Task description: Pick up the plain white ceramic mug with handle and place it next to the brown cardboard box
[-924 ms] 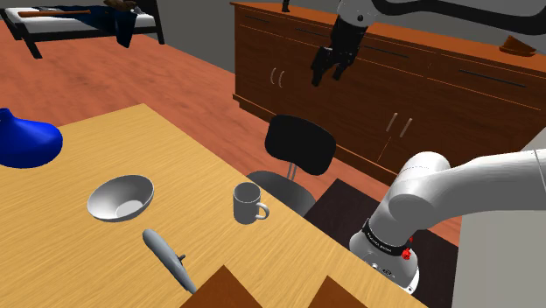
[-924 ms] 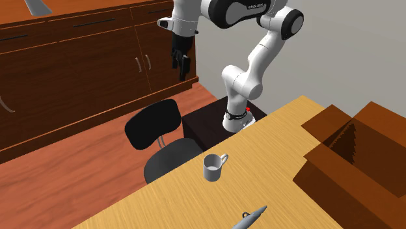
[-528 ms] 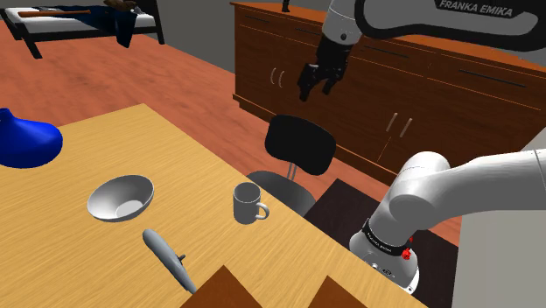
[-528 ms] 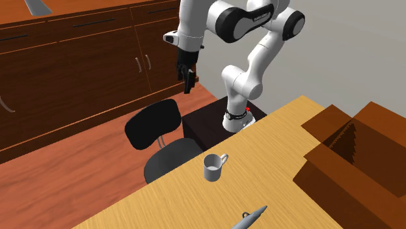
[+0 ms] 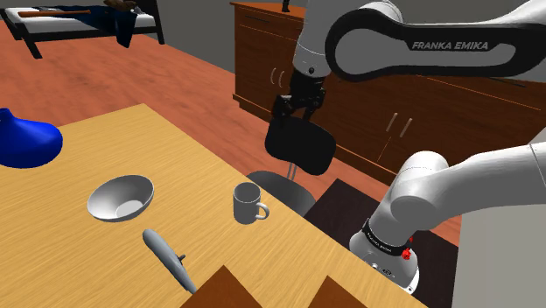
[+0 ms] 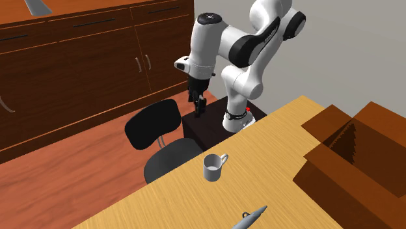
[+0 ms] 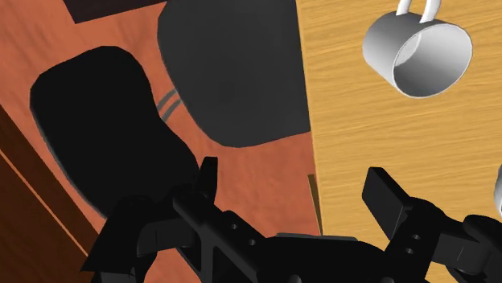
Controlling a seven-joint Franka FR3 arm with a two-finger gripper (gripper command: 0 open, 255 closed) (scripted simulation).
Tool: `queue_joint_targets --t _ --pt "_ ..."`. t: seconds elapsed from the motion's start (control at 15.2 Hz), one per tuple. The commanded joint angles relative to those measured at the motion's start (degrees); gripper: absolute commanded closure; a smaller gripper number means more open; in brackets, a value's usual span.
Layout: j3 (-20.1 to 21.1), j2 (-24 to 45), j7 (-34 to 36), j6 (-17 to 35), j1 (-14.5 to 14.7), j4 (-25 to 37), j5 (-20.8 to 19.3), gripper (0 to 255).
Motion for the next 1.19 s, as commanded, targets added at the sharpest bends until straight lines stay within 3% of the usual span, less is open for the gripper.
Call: queue_joint_targets --t 0.0,0.59,1.12 --pt "2.64 1.78 3.35 2.06 0.44 -0.68 1.32 0" --pt "14.9 13.95 18.13 11.45 0.85 0.2 4.86 0" --pt "25.5 29.04 32.69 18.81 -1.57 5.64 1.34 0"
